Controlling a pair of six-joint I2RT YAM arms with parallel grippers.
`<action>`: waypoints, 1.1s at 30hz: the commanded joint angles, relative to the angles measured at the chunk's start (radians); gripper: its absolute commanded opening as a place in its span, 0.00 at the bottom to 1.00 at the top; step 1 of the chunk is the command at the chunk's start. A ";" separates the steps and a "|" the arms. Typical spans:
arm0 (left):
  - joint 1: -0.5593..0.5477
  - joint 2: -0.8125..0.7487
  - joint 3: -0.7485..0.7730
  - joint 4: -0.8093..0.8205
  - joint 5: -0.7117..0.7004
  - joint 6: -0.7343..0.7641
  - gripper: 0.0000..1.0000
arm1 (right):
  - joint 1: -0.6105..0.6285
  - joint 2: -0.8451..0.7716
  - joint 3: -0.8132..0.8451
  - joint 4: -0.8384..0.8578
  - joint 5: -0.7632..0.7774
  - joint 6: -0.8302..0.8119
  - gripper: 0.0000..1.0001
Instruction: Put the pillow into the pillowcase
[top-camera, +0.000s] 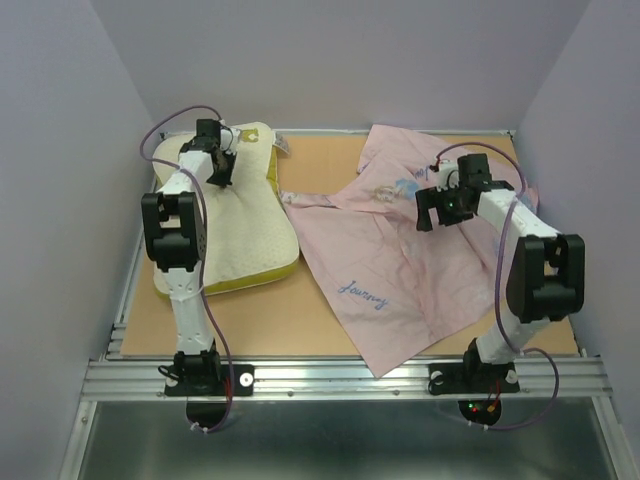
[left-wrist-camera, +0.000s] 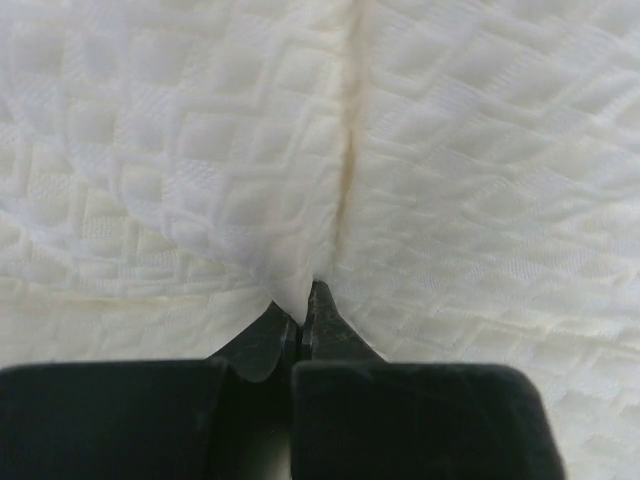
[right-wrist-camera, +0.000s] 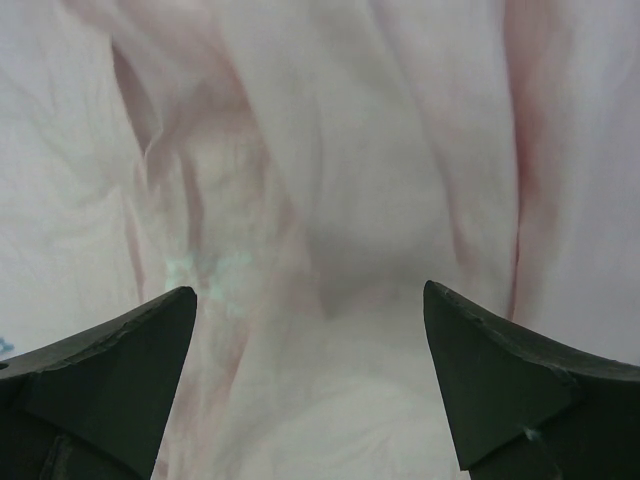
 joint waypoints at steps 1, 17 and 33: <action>-0.007 -0.090 -0.034 -0.178 0.110 0.251 0.00 | 0.022 0.130 0.196 0.063 -0.013 0.002 1.00; 0.022 -0.322 -0.052 -0.394 0.329 0.792 0.00 | 0.206 0.718 0.739 0.094 0.217 0.103 0.84; 0.006 -0.689 -0.388 -0.456 0.412 1.035 0.00 | 0.202 1.022 1.222 0.109 0.271 0.206 0.82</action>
